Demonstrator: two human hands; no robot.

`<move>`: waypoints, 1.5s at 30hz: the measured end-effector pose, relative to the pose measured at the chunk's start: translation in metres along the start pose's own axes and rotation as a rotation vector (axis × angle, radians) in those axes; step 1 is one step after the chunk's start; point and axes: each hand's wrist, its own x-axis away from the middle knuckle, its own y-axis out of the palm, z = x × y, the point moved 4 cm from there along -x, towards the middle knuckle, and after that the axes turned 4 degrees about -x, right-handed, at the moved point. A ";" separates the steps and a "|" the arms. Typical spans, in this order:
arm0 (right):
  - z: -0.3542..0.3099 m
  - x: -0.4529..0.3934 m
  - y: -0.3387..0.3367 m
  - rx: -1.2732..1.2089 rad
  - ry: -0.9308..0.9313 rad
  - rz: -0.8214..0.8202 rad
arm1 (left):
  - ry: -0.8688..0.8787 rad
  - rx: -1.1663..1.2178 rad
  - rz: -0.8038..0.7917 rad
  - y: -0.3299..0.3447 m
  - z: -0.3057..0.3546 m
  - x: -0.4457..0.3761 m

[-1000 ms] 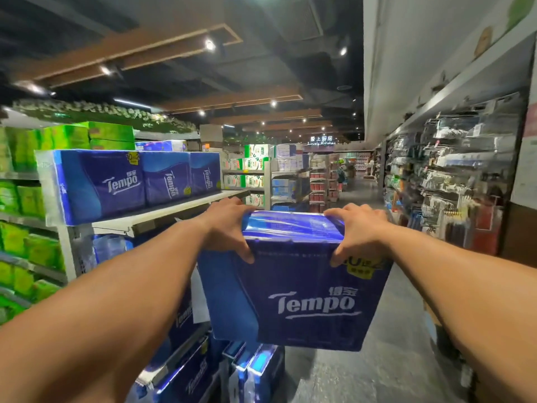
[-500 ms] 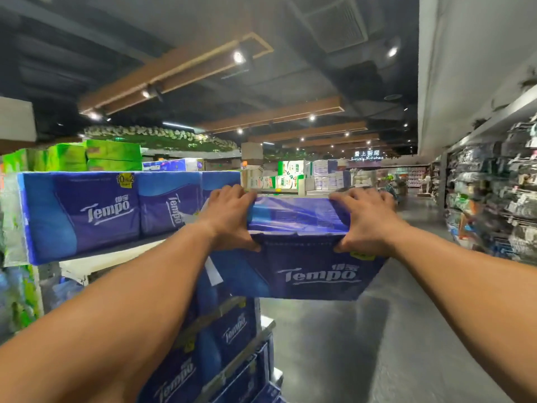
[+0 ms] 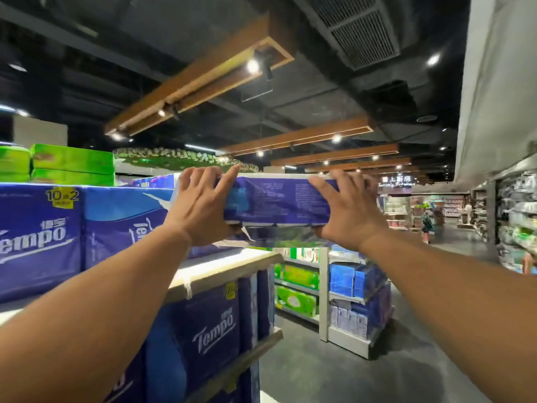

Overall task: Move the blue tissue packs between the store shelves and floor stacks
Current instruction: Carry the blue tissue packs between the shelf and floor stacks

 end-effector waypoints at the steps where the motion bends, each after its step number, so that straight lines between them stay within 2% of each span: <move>1: 0.008 -0.016 0.025 -0.010 0.000 0.002 | -0.003 -0.010 0.003 0.023 -0.005 -0.011; 8: 0.060 -0.111 0.176 -0.135 -0.053 -0.014 | -0.023 -0.142 -0.107 0.154 -0.029 -0.076; 17: 0.087 -0.212 0.376 -0.332 -0.223 0.018 | -0.143 -0.355 -0.193 0.299 -0.054 -0.104; 26: 0.086 -0.313 0.524 -0.562 -0.395 -0.179 | -0.349 -0.514 -0.467 0.405 -0.080 -0.133; 32: 0.075 -0.360 0.587 -0.667 -0.377 -0.239 | -0.450 -0.593 -0.617 0.448 -0.108 -0.164; 36: 0.063 -0.383 0.603 -0.680 -0.305 -0.235 | -0.503 -0.716 -0.614 0.465 -0.122 -0.184; 40: 0.037 -0.397 0.615 -0.685 -0.254 -0.189 | -0.599 -0.656 -0.564 0.480 -0.139 -0.185; 42: 0.027 -0.405 0.625 -0.681 -0.278 -0.218 | -0.640 -0.636 -0.562 0.485 -0.150 -0.182; 45: 0.016 -0.422 0.634 -0.648 -0.336 -0.310 | -0.670 -0.692 -0.702 0.496 -0.168 -0.180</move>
